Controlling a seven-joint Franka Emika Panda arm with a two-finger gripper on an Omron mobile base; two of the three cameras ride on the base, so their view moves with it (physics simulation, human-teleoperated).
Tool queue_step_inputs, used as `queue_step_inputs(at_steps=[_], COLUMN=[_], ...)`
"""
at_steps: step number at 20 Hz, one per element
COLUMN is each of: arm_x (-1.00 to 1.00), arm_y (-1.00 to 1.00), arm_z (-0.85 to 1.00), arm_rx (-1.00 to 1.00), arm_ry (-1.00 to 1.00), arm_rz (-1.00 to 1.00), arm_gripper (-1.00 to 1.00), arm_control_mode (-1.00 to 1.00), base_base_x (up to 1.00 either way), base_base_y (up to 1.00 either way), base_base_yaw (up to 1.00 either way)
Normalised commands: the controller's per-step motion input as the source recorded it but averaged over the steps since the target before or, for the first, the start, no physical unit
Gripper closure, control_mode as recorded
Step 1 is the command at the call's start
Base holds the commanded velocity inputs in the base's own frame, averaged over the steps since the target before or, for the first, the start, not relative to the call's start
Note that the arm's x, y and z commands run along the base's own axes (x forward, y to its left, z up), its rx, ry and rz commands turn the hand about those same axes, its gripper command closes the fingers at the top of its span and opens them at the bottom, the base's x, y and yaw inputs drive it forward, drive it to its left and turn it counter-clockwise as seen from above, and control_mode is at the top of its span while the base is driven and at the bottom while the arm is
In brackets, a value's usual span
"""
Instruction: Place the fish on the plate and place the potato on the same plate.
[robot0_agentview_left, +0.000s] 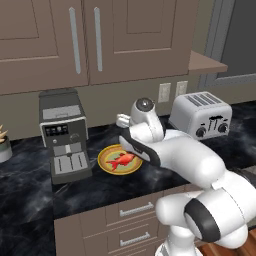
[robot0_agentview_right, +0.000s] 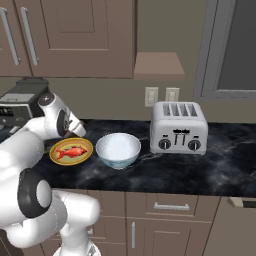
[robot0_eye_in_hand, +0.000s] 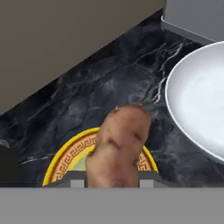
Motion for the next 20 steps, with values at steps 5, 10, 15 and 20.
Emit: queue_step_inputs(at_steps=[5, 10, 15, 20], arm_x=[0.00, 0.00, 0.04, 0.14], arm_y=[0.16, 0.07, 0.29, 0.39], arm_z=[0.00, -0.04, -0.14, -0.20], arm_rx=[0.32, 0.22, 0.10, 0.00], arm_ry=[0.00, 0.05, 0.05, 0.03], arm_rz=[-0.33, -0.13, -0.07, -0.01], arm_gripper=[1.00, 1.00, 1.00, 1.00], arm_control_mode=[-1.00, -1.00, -1.00, -1.00], base_base_x=[0.00, 0.00, 0.00, 0.00], base_base_y=[0.00, 0.00, 0.00, 0.00], base_base_yaw=[0.00, 0.00, 0.00, 0.00])
